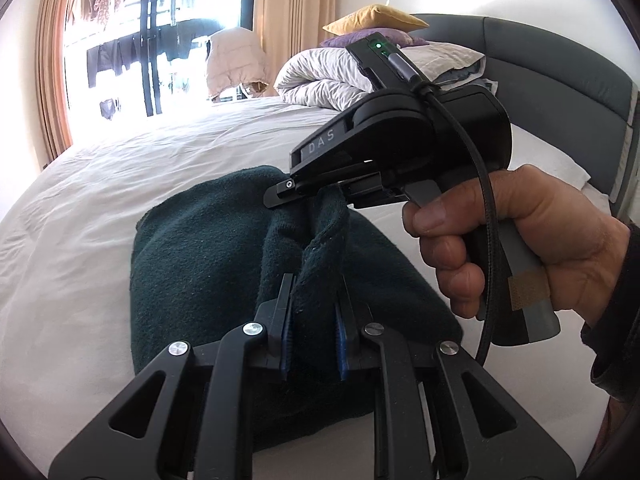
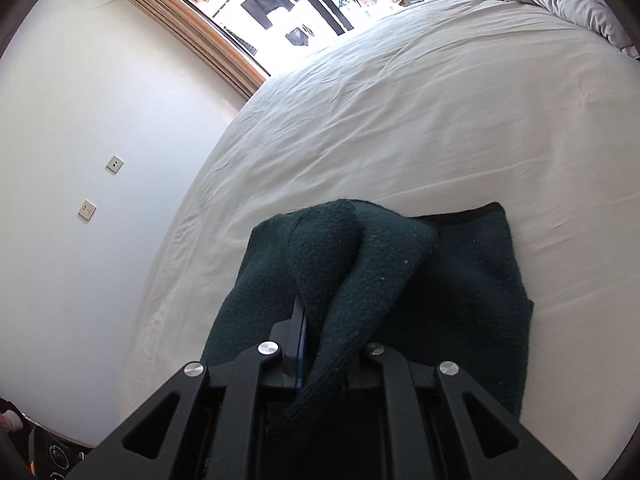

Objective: Fold small clothes

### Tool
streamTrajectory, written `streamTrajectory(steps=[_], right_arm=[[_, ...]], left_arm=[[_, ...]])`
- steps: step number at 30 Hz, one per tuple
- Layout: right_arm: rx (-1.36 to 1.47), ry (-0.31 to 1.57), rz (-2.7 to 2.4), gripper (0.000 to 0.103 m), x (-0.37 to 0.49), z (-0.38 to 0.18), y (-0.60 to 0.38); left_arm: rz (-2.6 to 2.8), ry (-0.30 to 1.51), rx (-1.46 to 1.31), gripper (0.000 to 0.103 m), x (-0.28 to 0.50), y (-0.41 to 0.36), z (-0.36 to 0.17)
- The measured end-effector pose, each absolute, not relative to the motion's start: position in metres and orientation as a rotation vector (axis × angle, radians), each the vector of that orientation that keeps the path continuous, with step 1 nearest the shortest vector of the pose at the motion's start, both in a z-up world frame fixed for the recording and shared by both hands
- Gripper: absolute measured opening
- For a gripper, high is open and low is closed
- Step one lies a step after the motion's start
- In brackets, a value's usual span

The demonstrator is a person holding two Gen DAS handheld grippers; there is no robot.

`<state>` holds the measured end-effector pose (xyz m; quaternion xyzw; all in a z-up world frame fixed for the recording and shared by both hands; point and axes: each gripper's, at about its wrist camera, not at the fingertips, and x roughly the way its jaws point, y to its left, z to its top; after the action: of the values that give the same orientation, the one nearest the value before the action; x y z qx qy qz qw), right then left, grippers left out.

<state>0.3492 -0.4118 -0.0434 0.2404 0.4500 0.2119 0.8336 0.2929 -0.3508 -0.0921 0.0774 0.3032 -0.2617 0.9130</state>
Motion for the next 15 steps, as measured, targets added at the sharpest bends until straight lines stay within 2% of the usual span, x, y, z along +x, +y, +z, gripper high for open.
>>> streamTrajectory(steps=[12, 14, 15], right_arm=[[0.573, 0.954, 0.401, 0.012, 0.343, -0.051, -0.459], [0.586, 1.001, 0.401, 0.017, 0.344, -0.068, -0.466], [0.583, 1.040, 0.361, 0.031, 0.344, -0.082, -0.469]], left_arm=[[-0.604, 0.664, 0.162, 0.016, 0.283, -0.360, -0.099], [-0.612, 0.697, 0.194, 0.017, 0.283, -0.363, -0.101], [-0.617, 0.722, 0.213, 0.017, 0.282, -0.364, -0.105]])
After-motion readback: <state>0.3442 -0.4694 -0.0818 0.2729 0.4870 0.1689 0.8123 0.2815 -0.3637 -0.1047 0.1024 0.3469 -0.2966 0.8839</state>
